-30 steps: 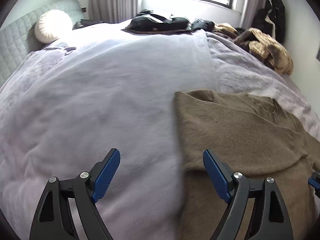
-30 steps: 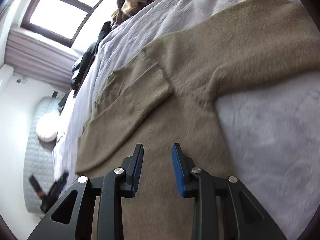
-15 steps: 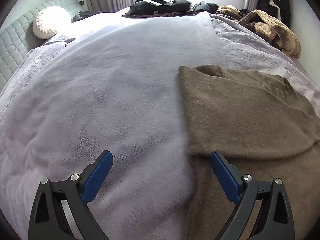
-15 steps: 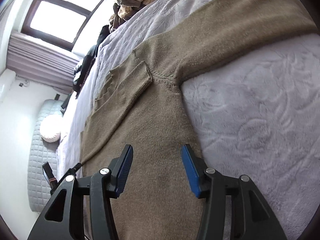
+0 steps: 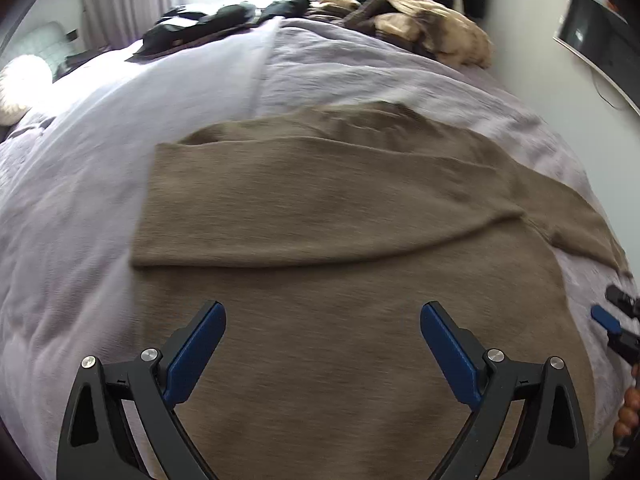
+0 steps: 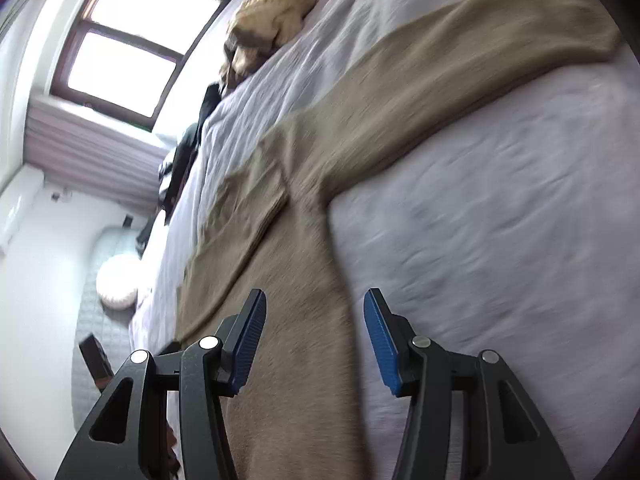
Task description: Fold small clothes
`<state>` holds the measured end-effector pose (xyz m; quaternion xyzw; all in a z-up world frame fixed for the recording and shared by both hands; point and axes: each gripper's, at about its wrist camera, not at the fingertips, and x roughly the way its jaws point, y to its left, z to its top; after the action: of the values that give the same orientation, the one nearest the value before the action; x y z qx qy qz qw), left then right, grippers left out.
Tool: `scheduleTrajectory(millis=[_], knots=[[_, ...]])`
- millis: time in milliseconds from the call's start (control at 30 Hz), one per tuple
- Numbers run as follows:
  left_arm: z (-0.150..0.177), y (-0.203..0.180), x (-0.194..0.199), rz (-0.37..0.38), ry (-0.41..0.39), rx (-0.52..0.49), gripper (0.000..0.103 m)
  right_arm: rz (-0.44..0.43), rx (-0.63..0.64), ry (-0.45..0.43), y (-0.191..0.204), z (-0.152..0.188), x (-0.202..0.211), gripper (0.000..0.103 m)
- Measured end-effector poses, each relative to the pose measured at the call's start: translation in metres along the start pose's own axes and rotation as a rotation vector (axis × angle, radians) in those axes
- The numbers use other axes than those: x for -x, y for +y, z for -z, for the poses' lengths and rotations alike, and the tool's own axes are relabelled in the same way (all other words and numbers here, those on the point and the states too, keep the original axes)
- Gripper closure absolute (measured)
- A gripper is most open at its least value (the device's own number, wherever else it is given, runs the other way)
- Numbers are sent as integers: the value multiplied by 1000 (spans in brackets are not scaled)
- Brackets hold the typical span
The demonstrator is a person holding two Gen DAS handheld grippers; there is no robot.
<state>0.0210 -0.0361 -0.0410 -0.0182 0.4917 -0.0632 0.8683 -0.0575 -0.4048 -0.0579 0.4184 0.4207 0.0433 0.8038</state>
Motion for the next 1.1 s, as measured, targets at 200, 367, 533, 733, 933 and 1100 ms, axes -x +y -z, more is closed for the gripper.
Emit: scheduleTrajectory(millis=[200, 367, 533, 733, 933, 1100], knots=[[8, -61, -2, 64, 22, -65, 5, 53, -90, -134, -42, -33, 46, 48], [8, -93, -4, 88, 21, -89, 5, 121, -224, -268, -85, -66, 82, 48], [2, -115, -7, 112, 23, -84, 5, 152, -371, -337, -130, -99, 94, 48], [-9, -124, -15, 119, 23, -64, 5, 15, -500, -413, -163, -116, 88, 48], [-21, -119, -19, 107, 0, -50, 5, -50, -445, -415, -143, -125, 80, 97], [-27, -95, -22, 82, -11, -11, 5, -119, -252, -380, -90, -138, 71, 97]])
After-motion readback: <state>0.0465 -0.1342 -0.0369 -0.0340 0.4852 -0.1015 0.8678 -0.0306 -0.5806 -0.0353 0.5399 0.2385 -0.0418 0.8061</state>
